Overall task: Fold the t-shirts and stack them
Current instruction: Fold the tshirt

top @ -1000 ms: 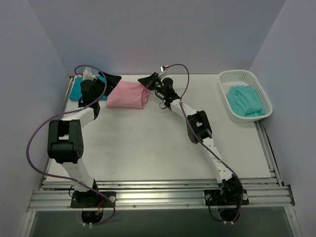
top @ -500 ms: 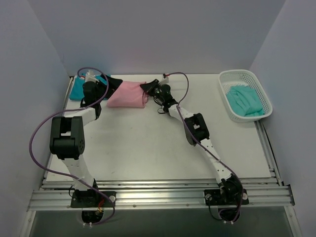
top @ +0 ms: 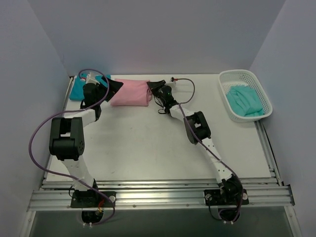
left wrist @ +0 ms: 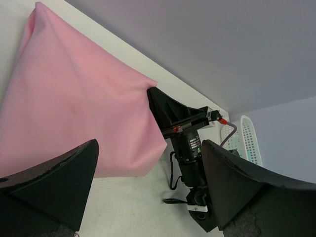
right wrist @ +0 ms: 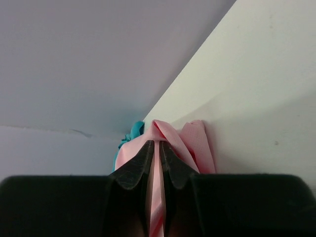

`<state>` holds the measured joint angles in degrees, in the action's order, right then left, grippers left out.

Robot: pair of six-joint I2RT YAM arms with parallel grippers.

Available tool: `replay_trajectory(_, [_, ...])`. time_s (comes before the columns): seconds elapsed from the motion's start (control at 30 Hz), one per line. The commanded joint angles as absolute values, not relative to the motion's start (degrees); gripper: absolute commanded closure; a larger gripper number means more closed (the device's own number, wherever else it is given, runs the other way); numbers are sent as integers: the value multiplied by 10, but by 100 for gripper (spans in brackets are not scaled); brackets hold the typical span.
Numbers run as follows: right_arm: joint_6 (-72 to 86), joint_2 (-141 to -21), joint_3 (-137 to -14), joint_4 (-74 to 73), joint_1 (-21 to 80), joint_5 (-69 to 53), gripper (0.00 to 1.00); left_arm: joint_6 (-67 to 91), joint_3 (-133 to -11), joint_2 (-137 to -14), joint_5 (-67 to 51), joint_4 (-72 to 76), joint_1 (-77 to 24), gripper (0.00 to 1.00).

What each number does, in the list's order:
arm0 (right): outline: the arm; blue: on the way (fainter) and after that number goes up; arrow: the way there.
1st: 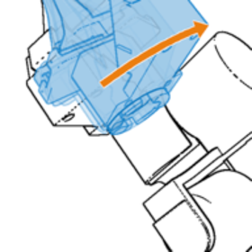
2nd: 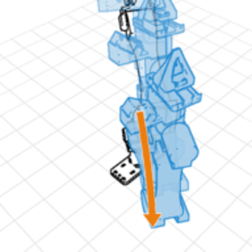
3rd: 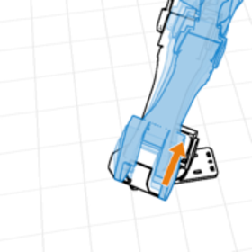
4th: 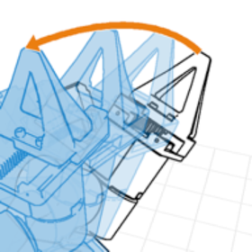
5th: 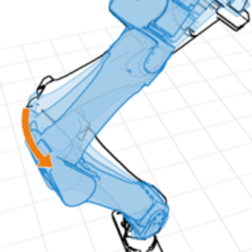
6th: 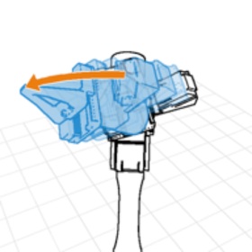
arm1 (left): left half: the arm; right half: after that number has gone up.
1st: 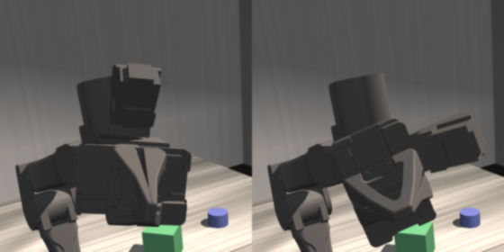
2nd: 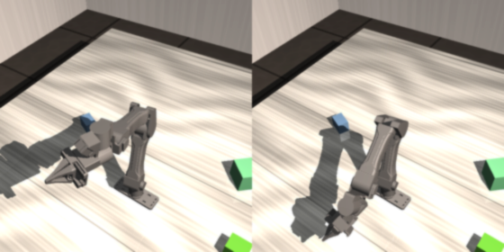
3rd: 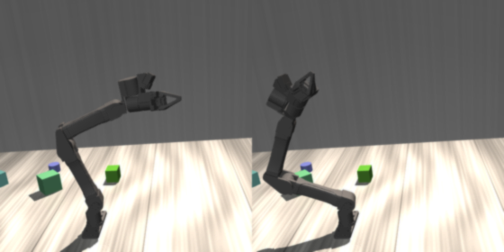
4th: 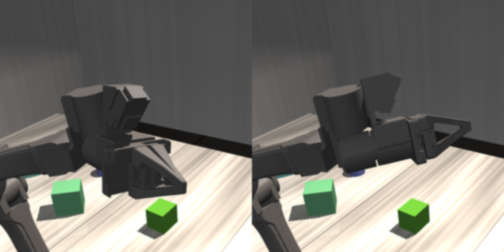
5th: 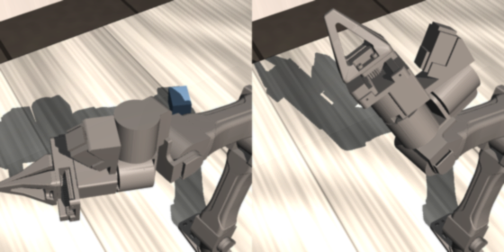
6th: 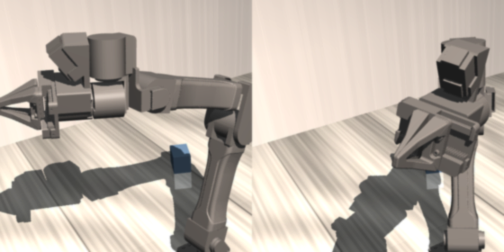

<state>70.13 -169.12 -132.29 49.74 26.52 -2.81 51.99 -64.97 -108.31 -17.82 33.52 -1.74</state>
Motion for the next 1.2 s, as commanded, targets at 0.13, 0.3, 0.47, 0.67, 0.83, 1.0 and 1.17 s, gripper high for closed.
replay_trajectory(0.13, [716,-1598,-1142,401,250,96,84,495,-627,-1011,-172,319,-20,6])
replay_trajectory(0.3, [646,-1426,-960,527,250,145,31,471,-631,-994,-135,295,-65,6])
replay_trajectory(0.47, [594,-1280,-820,561,250,157,12,422,-703,-1044,-103,267,-124,6])
replay_trajectory(0.67, [585,-1090,-605,615,249,182,15,445,-748,-1156,-99,309,-165,6])
replay_trajectory(0.83, [578,-967,-481,613,248,194,18,488,-770,-1232,-68,324,-170,5])
replay_trajectory(1.0, [557,-880,-425,592,249,212,19,521,-804,-1299,-76,362,-174,5])
replay_trajectory(1.17, [540,-847,-407,563,247,224,20,542,-829,-1332,-87,379,-185,4])
